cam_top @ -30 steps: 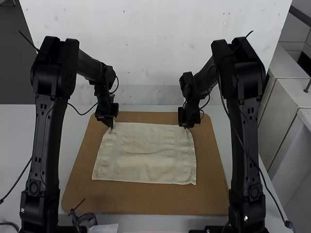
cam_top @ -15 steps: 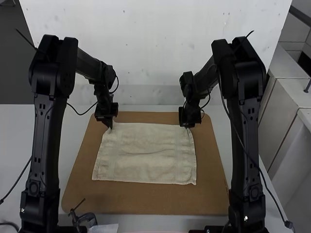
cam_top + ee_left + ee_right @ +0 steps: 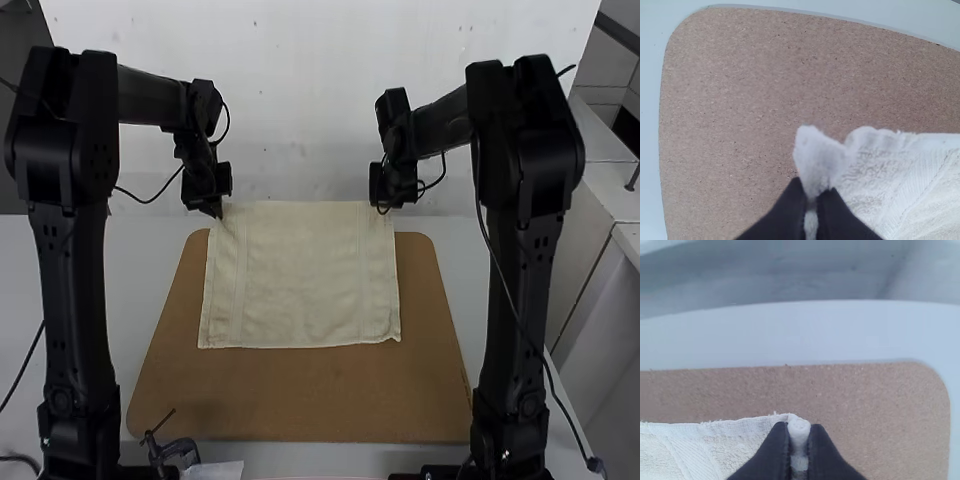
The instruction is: Fold the towel.
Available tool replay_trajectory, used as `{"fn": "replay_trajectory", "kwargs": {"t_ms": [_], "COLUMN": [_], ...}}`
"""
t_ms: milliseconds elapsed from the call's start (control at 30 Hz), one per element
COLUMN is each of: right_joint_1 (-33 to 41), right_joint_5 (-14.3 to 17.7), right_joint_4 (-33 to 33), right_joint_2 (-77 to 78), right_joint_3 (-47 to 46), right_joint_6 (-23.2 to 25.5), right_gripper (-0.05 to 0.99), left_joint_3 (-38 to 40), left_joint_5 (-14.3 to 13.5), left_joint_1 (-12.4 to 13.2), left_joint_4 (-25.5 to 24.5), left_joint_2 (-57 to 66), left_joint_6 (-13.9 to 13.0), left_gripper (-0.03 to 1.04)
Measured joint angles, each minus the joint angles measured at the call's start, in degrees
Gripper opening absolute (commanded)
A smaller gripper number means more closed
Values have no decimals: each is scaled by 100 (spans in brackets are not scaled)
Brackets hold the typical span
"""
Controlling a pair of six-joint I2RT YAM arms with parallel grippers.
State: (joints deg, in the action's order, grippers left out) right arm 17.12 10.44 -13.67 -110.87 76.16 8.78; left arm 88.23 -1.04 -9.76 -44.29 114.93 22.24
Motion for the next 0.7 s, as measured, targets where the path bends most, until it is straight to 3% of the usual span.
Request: {"fn": "replay_trajectory", "kwargs": {"t_ms": [533, 700], "right_joint_1": [293, 525], "right_joint_5": [-2, 15], "right_joint_4": [-17, -81], "right_joint_2": [1235, 1891], "right_joint_3": [-1882, -2297], "right_joint_6": [-76, -107], "right_gripper": [1, 1], "left_joint_3": [-2251, -2975], "left_joint_5": [-26, -57], "left_joint_1": [-164, -398], "left_joint_4": [612, 627], "left_joint_2": [-1738, -2420], "left_joint_6": [83, 101], "left_gripper": [2, 2]}}
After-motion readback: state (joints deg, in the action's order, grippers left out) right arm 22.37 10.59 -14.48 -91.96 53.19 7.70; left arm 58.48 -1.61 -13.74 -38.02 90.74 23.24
